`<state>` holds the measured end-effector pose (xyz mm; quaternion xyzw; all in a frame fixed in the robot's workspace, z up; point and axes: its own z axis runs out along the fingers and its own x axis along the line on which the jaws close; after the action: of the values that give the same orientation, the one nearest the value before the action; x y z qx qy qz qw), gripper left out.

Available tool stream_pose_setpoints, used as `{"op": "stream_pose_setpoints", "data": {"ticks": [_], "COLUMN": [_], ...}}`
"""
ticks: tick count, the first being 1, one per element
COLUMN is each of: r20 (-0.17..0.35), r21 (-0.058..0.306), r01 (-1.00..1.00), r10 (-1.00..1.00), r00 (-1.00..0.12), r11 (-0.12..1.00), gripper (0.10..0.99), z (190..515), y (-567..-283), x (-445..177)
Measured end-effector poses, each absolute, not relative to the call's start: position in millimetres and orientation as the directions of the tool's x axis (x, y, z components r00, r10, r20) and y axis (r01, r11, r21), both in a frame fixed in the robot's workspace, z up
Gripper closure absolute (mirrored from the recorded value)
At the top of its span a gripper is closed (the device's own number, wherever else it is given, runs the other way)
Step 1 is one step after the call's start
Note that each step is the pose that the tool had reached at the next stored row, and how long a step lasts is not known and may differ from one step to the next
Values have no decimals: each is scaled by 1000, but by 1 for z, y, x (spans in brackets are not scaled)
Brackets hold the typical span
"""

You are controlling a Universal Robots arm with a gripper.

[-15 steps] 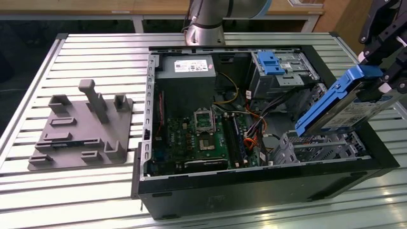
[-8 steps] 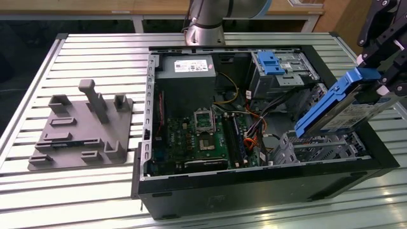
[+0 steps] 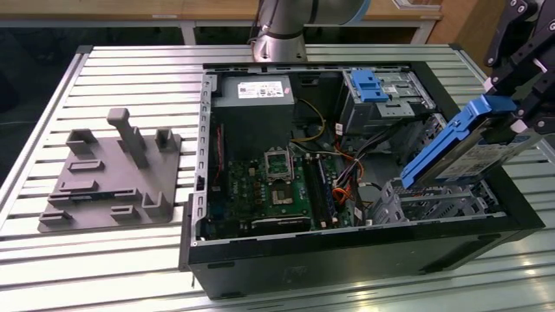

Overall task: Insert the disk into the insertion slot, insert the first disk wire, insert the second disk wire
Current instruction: 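Insert the disk into the insertion slot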

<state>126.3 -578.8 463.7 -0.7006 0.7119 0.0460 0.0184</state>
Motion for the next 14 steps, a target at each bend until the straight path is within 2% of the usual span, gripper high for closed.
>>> {"op": "stream_pose_setpoints", "data": {"ticks": [14], "r20": [-91], "r21": [40], "r01": [-999], "r10": [-996], "r00": [-18], "r11": [14], "gripper": [725], "z": [458], "y": [-577], "x": [125]}}
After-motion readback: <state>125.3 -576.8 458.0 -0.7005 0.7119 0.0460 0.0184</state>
